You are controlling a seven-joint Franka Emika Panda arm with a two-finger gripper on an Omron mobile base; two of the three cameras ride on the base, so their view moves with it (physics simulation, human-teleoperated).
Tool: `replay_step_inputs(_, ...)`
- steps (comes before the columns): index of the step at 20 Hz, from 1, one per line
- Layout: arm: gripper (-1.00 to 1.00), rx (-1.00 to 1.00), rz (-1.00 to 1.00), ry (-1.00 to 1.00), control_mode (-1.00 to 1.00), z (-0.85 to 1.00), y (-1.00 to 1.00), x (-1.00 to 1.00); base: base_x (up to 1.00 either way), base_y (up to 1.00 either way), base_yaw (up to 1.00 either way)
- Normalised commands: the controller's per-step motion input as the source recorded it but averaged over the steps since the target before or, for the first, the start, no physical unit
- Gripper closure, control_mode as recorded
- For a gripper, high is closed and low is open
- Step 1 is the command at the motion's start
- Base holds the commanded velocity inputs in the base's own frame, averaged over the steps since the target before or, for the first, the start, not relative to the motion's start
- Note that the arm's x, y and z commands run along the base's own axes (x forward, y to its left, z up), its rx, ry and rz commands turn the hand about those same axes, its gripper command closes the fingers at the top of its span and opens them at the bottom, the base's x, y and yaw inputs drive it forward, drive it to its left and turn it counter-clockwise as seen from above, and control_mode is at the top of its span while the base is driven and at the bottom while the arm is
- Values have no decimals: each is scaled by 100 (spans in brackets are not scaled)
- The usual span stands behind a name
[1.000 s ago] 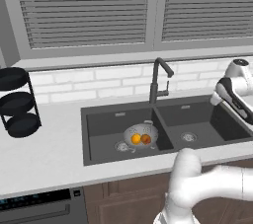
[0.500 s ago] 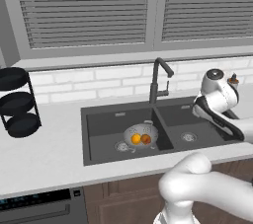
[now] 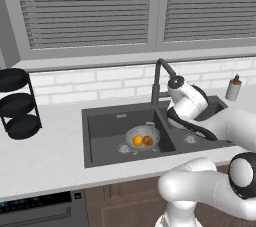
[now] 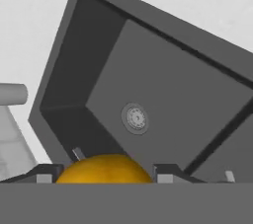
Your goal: Put the colander in the sink, put the tangerine, peach, orange in the colander, and turn on the sink faucet and pour water over the colander.
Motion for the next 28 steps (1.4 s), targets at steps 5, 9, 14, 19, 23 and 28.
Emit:
replay_step_inputs(5,100,-1,-11,6,-100,-20,100,13,0,0,0)
replay_step_inputs(9,100,16,-19,0,-100,-16,95,0,0,0,0)
replay_step_inputs(14,100,23,-27,-11,-100,-56,54,0,0,0,0)
replay_step_inputs(19,100,16,-24,-6,-100,-76,0,7,0,0,0)
replay_step_inputs(23,100,5,-12,-4,-100,-63,2,0,0,0,0)
replay_step_inputs(28,100,0,-4,-11,-100,-56,0,18,0,0,0)
